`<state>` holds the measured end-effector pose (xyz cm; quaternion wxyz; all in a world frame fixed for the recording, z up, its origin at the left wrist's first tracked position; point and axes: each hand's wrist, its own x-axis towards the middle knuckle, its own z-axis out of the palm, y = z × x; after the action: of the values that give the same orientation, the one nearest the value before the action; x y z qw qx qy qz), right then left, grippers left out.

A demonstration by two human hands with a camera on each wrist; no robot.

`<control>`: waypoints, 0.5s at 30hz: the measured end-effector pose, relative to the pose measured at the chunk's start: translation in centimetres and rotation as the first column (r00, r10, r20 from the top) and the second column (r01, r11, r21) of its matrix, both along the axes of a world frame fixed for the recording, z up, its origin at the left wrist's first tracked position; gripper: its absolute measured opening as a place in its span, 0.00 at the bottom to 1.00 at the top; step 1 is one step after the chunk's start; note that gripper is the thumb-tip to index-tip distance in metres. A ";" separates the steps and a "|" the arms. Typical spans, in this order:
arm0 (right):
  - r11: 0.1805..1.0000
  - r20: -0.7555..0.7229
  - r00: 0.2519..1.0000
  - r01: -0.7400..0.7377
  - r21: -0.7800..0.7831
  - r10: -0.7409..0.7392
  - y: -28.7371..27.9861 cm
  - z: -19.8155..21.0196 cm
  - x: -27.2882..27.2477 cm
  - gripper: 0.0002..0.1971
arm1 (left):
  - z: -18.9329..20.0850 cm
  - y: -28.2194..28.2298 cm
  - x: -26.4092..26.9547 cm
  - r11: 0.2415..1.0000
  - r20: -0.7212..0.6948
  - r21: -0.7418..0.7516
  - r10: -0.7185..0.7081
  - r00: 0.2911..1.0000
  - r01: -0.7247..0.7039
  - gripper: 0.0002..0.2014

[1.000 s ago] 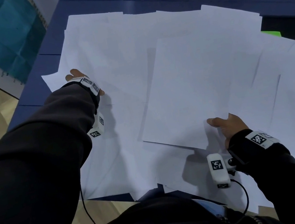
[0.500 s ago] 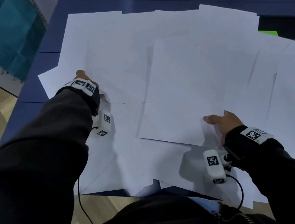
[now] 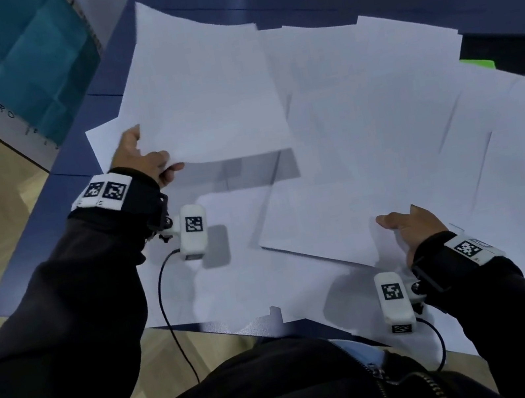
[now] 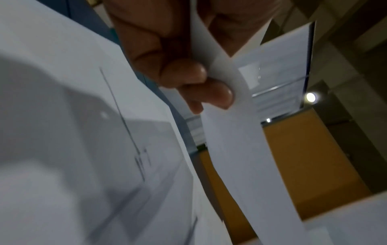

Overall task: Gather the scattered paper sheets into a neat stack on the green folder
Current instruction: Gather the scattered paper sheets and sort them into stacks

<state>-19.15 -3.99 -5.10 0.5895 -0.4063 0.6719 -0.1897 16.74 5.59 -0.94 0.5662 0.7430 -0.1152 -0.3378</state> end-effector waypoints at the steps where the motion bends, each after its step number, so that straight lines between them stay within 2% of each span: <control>1: 1.000 -0.008 1.000 -0.011 0.007 0.011 0.3 0.0 0.2 0.26 | 0.0 0.0 -1.2 1.000 -0.034 0.004 -0.028 0.999 0.029 0.30; 2: 0.999 0.016 1.000 -0.025 0.021 0.025 0.4 0.1 0.3 0.25 | -0.3 0.0 -2.3 0.998 -0.065 0.018 -0.059 0.996 0.060 0.32; 4: 0.997 0.028 0.998 -0.063 0.051 0.061 0.6 0.1 0.5 0.32 | -1.0 0.4 -4.7 0.984 -0.091 0.066 -0.157 0.983 0.163 0.34; 6: 0.994 0.012 0.997 -0.083 0.064 0.082 0.6 0.0 0.8 0.39 | -2.4 1.1 -6.4 0.947 -0.055 0.132 -0.287 0.956 0.292 0.38; 8: 0.994 0.008 0.996 -0.085 0.073 0.084 0.3 -0.5 0.7 0.39 | -3.4 1.8 -8.0 0.897 -0.013 0.174 -0.411 0.912 0.407 0.40; 9: 0.994 0.019 0.997 -0.072 0.076 0.071 0.0 -0.7 0.5 0.34 | -3.6 2.1 -8.8 0.880 -0.014 0.178 -0.445 0.896 0.440 0.38; 11: 0.997 0.026 0.999 -0.032 0.076 0.030 -0.2 -0.9 0.2 0.12 | -3.9 2.5 -10.3 0.861 -0.055 0.177 -0.475 0.879 0.476 0.32; 12: 0.997 0.031 0.999 -0.023 0.070 0.021 -0.1 -0.4 0.3 0.08 | -3.9 2.6 -11.0 0.854 -0.072 0.191 -0.479 0.875 0.483 0.30; 15: 0.999 0.040 0.999 0.006 0.054 -0.009 -0.1 -0.1 0.3 0.11 | -4.0 2.4 -12.7 0.821 -0.057 0.268 -0.509 0.859 0.504 0.26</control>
<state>-18.83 -4.12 -5.24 0.6130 -0.3839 0.6662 -0.1821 4.08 7.97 -4.91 0.3471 0.7594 -0.2654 -0.4821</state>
